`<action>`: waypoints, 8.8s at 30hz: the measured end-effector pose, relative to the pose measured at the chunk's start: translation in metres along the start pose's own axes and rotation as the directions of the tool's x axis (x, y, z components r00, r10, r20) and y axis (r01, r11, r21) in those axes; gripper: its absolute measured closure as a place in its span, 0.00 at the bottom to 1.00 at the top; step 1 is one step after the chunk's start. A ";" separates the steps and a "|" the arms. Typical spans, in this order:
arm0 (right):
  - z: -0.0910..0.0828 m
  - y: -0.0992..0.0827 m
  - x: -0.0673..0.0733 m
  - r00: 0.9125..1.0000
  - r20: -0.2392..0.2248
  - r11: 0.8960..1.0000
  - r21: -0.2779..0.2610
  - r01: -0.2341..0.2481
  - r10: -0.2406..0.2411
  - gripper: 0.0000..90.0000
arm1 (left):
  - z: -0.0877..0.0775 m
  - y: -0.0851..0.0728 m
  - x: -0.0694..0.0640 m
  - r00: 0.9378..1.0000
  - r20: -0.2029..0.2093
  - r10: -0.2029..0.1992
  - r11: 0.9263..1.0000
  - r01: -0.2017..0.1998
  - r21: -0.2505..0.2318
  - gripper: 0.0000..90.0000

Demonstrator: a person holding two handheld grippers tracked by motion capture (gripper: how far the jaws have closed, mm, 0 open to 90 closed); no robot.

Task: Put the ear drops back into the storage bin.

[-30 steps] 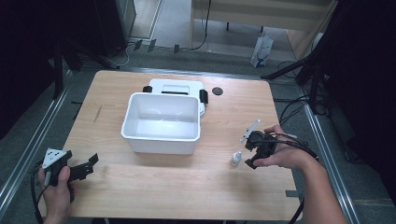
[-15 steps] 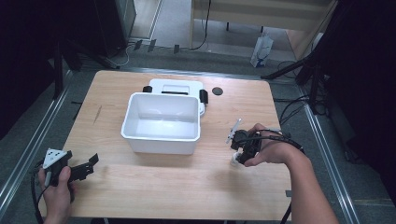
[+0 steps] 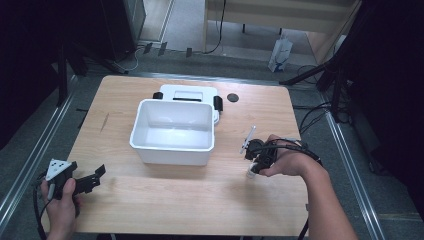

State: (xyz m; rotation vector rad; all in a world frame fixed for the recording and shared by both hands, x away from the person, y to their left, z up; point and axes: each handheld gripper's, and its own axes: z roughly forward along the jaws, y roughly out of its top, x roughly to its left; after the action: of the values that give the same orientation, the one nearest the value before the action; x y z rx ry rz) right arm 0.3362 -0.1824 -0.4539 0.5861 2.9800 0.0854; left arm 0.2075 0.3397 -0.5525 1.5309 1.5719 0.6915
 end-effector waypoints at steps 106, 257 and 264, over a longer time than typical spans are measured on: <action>-0.106 0.179 -0.011 0.964 0.053 0.961 -0.078 0.264 -0.260 0.81 | 0.000 0.000 0.001 1.000 0.000 -0.020 1.000 0.020 -0.002 0.00; -0.047 0.040 -0.025 0.990 0.136 0.990 -0.128 0.050 -0.032 0.00 | 0.002 0.001 0.001 1.000 0.008 -0.007 1.000 0.007 0.010 0.00; -0.033 0.019 -0.023 0.992 0.124 0.991 -0.133 0.010 0.007 0.00 | 0.002 0.001 0.001 1.000 0.006 -0.006 1.000 0.006 0.010 0.00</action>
State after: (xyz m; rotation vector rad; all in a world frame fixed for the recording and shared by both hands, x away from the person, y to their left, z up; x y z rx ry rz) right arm 0.3606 -0.1752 -0.4172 0.5515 2.8277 0.2375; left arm 0.2093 0.3403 -0.5528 1.5332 1.5765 0.6759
